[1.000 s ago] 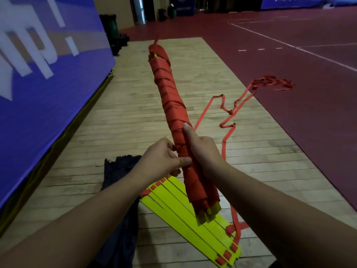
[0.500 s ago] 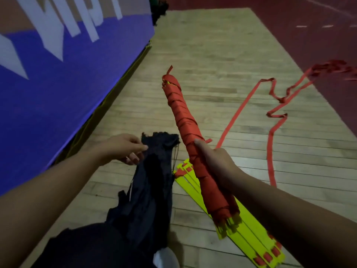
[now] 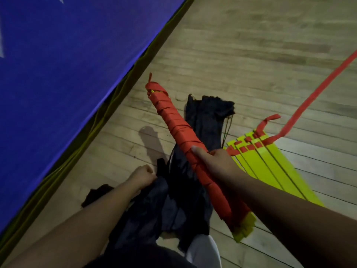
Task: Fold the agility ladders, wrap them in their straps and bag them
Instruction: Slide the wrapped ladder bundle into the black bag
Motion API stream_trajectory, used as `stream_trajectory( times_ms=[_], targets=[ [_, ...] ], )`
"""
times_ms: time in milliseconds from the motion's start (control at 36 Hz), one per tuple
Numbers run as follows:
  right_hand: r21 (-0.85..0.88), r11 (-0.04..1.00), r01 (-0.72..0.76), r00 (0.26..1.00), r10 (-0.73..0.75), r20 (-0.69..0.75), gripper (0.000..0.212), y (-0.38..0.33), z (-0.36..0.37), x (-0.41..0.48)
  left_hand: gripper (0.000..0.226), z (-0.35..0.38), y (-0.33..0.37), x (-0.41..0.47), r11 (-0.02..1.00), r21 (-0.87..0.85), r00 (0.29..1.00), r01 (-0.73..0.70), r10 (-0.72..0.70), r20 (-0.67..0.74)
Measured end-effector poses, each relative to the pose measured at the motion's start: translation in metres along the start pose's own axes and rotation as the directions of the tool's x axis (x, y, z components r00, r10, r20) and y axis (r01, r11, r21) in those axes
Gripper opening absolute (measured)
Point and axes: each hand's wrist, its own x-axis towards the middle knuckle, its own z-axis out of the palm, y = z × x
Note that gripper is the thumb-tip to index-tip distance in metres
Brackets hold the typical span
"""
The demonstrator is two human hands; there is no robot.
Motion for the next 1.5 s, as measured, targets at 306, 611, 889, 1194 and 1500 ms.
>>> stream_trajectory(
  times_ms=[306,611,889,1194,1500],
  targets=[
    [-0.015,0.997,-0.075,0.995,0.076,0.068,0.077,0.027,0.031,0.02,0.041,0.032,-0.014,0.035,0.997,0.081,1.0,-0.01,0.01,-0.006],
    [-0.045,0.999,-0.023,1.0,0.022,-0.021,0.071,-0.015,-0.002,-0.019,0.029,-0.061,0.053,-0.02,0.914,-0.333,0.96,-0.231,0.158,-0.231],
    [0.065,0.992,0.109,0.983,-0.098,-0.155,0.071,-0.074,-0.085,-0.111,0.014,-0.13,0.158,-0.169,0.792,-0.358,0.868,-0.495,0.427,-0.254],
    [0.211,0.956,0.205,0.936,-0.128,-0.329,0.067,-0.079,-0.207,-0.224,0.019,-0.098,0.272,-0.322,0.647,-0.393,0.746,-0.653,0.638,-0.19],
    [0.444,0.87,0.216,0.906,-0.009,-0.424,0.073,-0.002,-0.271,-0.274,0.015,0.022,0.307,-0.365,0.604,-0.277,0.62,-0.747,0.784,0.037]
  ],
)
